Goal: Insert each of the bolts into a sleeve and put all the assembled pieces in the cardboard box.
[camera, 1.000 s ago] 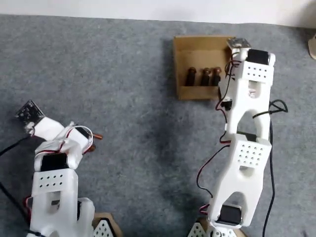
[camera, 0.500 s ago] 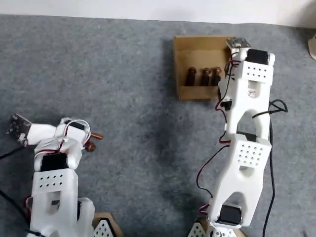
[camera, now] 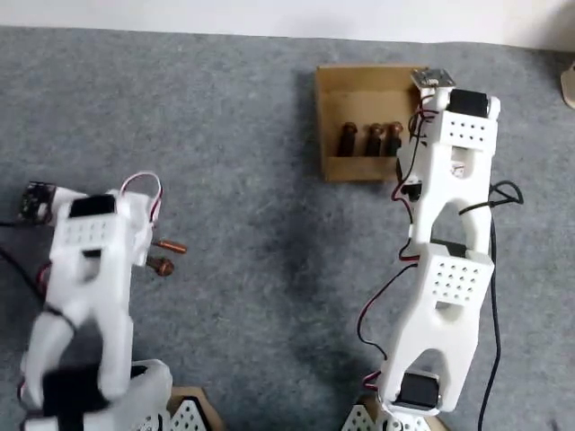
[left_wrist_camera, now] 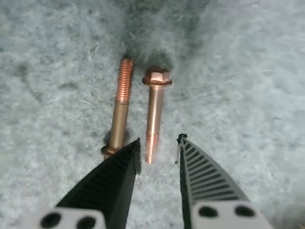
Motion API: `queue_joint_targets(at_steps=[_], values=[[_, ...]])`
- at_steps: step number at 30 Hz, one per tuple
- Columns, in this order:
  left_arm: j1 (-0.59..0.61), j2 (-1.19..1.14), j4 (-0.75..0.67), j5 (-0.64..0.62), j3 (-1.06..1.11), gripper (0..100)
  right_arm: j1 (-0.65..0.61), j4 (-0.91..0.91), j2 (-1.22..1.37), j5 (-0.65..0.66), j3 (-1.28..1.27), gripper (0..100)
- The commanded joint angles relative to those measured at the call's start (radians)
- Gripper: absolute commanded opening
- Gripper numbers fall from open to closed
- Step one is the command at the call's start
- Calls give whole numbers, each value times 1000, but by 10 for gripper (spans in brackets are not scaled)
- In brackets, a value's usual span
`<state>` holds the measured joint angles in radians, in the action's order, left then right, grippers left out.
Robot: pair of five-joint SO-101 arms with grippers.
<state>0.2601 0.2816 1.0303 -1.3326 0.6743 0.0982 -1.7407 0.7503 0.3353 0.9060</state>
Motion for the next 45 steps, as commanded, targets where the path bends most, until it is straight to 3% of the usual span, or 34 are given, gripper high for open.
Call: queue_joint_targets(at_steps=[1,11,14,20,28,37,40,43,45], values=[[25,-85,11,-8,-119,134,2,-10,-116,-8,15,5],[81,-314,11,2,-259,101,-10,-15,-404,-72,5,5],[79,-344,11,57,-269,101,-22,-21,-516,-74,-8,5],[77,-358,6,97,-260,101,-85,-21,-788,-74,-251,5],[82,-358,-216,138,-102,101,-228,-15,-1213,-66,-572,5],[76,-360,-292,181,-36,98,-231,-15,-1386,-74,-642,5],[77,-360,-358,269,-4,96,-229,-21,-1454,-74,-645,5],[91,-358,-387,331,-1,2,-229,-21,-1549,-74,-657,5],[105,-358,-404,344,-4,11,-234,-21,-1633,-74,-708,5]])
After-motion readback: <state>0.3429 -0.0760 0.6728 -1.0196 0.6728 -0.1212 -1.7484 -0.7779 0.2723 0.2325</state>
